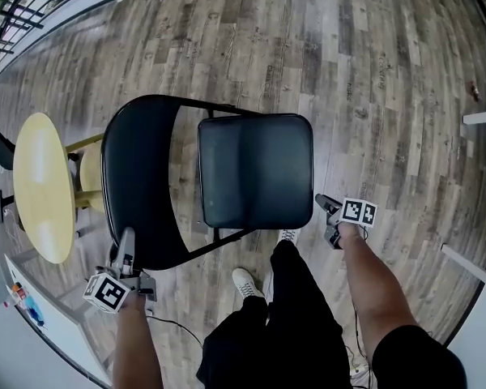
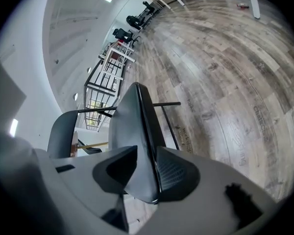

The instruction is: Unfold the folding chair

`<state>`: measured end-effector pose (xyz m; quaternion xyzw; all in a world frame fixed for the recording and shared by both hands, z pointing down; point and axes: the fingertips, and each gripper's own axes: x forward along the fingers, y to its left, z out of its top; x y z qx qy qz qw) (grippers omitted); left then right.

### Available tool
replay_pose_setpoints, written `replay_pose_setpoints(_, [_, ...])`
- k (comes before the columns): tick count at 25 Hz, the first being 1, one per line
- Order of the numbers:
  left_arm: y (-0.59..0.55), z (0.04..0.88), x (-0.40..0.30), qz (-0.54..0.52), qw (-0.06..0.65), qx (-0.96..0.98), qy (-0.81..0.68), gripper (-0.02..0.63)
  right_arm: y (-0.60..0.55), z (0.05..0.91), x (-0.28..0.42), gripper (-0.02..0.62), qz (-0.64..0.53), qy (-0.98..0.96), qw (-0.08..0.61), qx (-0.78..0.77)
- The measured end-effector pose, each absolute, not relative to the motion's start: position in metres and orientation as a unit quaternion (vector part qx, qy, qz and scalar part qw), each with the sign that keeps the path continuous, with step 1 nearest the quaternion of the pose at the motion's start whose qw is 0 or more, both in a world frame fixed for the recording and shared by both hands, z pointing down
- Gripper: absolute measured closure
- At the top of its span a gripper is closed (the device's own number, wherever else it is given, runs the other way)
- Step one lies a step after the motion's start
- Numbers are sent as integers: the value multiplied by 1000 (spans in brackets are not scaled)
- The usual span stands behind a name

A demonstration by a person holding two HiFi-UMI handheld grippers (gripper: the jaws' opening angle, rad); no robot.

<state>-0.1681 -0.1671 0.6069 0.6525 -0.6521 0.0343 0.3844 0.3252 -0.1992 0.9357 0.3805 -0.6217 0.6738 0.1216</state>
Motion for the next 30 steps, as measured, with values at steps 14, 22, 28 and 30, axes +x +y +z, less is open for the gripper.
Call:
replay_pose_setpoints(14, [-69,539,-162,126,338,688,-629,478,-129,727,279,581,523,-732,162,405])
replay_pose_setpoints(22, [57,487,-65,119,390,757,-510,600,-6,576,172,591,476,-809,142,315])
replay_pose_setpoints(28, [124,452,-31,120,369,795,-466,600,84,476,129,591,405,-862,114,281])
replay_pose_setpoints(30, [132,433,-22,103,347,815,-453,600,103,444,125,591,373,-878,110,278])
